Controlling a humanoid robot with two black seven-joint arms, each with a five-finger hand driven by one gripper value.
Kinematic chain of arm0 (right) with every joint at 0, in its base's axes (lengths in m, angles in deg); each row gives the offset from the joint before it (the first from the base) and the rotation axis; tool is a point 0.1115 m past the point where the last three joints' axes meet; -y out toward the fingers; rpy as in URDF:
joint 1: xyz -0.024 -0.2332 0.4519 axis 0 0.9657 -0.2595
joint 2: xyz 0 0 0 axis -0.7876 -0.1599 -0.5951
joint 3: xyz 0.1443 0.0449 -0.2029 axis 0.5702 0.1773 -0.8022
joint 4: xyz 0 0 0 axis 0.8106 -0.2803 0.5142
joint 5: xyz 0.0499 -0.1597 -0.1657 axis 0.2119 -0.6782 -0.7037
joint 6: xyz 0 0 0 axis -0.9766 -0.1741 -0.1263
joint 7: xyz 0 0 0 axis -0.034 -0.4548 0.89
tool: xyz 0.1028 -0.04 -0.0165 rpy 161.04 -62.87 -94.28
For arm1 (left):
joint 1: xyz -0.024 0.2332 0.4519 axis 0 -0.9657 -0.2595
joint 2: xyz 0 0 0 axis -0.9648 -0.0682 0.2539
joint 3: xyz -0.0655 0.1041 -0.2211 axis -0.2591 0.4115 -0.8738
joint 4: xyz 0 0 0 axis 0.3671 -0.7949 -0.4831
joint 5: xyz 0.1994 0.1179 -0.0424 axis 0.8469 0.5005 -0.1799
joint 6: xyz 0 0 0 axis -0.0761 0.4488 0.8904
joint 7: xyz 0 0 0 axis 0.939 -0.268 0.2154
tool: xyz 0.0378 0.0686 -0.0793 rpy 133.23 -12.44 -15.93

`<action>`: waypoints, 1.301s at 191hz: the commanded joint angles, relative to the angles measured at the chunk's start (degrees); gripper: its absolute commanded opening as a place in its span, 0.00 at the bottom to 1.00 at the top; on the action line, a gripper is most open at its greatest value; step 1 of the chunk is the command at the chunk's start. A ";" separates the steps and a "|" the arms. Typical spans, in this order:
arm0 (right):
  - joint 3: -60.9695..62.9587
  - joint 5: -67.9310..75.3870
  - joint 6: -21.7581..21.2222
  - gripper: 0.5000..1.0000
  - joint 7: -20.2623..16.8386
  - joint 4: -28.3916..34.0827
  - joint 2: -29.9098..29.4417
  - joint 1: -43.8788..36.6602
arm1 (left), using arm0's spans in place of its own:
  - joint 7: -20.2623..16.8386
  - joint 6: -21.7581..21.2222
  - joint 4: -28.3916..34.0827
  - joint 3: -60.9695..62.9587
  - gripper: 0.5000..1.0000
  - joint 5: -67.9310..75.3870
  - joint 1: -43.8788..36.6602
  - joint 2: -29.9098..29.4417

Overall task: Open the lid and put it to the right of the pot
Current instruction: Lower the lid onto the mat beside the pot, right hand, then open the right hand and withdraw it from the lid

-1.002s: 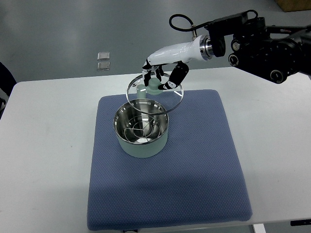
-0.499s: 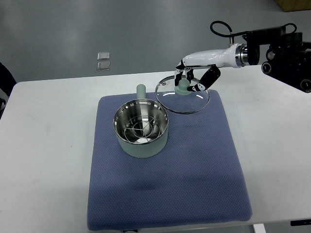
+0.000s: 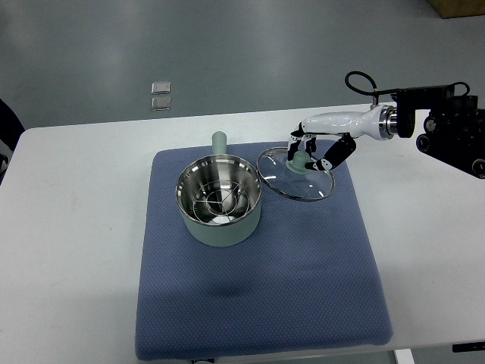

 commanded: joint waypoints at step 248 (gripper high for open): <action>14.80 40.23 -4.63 0.86 -12.67 -5.16 -1.97 7.89 | 0.09 0.01 0.01 0.00 1.00 0.00 -0.02 0.00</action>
